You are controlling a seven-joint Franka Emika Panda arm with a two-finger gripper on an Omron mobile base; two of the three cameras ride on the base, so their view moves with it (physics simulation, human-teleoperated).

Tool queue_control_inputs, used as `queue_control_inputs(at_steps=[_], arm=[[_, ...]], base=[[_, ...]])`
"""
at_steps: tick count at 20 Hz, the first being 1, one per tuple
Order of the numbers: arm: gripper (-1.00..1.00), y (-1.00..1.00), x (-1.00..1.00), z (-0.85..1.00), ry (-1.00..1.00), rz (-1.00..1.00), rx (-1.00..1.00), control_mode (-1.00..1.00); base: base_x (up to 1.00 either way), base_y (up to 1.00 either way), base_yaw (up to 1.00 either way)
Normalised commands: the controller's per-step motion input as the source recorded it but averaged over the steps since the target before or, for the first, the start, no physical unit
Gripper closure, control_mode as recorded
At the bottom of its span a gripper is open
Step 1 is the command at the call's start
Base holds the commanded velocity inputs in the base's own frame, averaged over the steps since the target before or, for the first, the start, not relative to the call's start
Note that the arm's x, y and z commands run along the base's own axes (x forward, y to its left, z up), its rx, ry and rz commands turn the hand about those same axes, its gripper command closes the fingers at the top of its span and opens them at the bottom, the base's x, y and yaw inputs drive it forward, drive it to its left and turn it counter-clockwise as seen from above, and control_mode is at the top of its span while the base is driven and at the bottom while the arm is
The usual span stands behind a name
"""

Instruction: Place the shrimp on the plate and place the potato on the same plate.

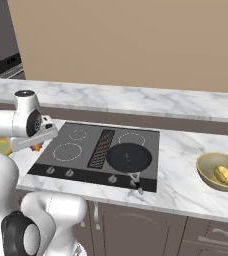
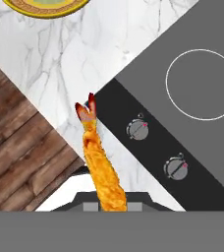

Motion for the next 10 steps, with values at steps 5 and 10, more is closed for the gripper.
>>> queue_control_inputs(at_steps=[5,10], arm=[[1.0,1.0,0.05,0.0,0.04,0.05,-0.09,-1.0],[1.0,1.0,0.16,-0.01,0.09,-0.02,-0.1,-1.0]], base=[[0.0,0.0,0.0],[0.0,0.0,0.0]])
